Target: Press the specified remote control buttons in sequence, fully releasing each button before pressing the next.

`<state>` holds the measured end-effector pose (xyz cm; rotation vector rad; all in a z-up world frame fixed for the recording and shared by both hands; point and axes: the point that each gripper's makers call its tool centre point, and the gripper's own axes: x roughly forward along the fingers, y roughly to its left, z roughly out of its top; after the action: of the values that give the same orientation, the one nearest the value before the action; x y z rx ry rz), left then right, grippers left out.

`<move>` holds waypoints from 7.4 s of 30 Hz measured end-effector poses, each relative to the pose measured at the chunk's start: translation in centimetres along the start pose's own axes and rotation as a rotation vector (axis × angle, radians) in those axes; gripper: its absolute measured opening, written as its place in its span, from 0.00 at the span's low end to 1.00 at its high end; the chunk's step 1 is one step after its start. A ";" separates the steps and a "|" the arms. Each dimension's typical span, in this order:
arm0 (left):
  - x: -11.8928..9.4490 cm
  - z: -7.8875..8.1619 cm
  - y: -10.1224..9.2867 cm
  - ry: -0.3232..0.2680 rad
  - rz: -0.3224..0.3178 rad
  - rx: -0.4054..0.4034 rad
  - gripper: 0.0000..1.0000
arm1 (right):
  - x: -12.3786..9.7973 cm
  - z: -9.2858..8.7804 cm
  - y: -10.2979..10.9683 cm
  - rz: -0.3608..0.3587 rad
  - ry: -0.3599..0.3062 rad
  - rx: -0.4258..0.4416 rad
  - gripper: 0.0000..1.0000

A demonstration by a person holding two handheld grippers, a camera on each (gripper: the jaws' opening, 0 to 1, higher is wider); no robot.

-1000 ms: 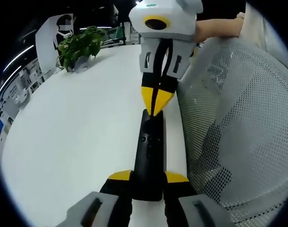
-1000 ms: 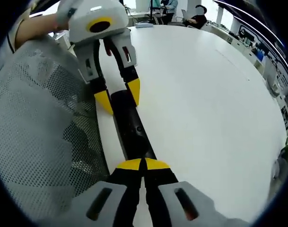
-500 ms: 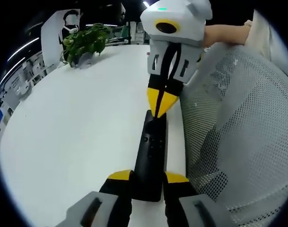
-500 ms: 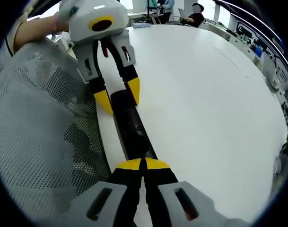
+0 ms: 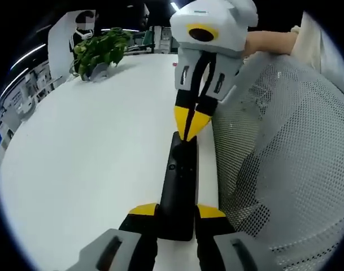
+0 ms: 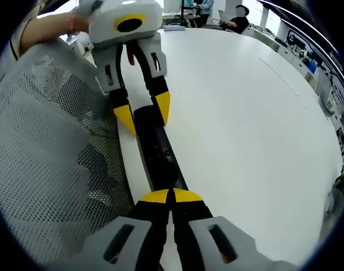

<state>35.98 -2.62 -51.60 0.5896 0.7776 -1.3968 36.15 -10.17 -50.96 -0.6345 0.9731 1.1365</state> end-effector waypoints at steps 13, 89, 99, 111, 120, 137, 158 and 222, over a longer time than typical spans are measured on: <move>0.0 -0.2 0.1 0.013 0.007 0.036 0.24 | 0.1 0.1 0.1 0.010 0.001 0.004 0.00; 0.0 -0.1 0.0 0.000 0.001 0.010 0.24 | 1.3 1.9 0.7 0.009 0.054 -0.233 0.00; 0.0 -0.1 0.0 -0.002 0.002 0.006 0.24 | 1.1 1.8 0.4 0.054 -0.045 -0.121 0.00; -0.1 -0.1 0.0 -0.008 0.000 0.001 0.24 | 1.3 2.5 0.9 0.058 -0.047 -0.157 0.00; 0.1 -0.2 0.1 -0.010 -0.002 -0.002 0.24 | 1.4 2.8 1.3 0.056 -0.052 -0.213 0.00; 0.2 -0.3 0.2 -0.006 -0.001 0.011 0.24 | 1.6 2.7 1.2 0.065 -0.065 -0.165 0.00; 0.1 -0.3 0.1 -0.010 -0.007 0.029 0.24 | 1.2 1.9 0.4 0.069 -0.053 -0.221 0.06; 0.2 -0.2 0.1 0.007 -0.012 0.044 0.24 | 0.9 1.2 0.3 0.082 -0.045 -0.179 0.08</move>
<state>36.01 -2.56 -51.88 0.6258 0.7585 -1.4264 36.35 -8.74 -51.17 -0.7145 0.8711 1.3161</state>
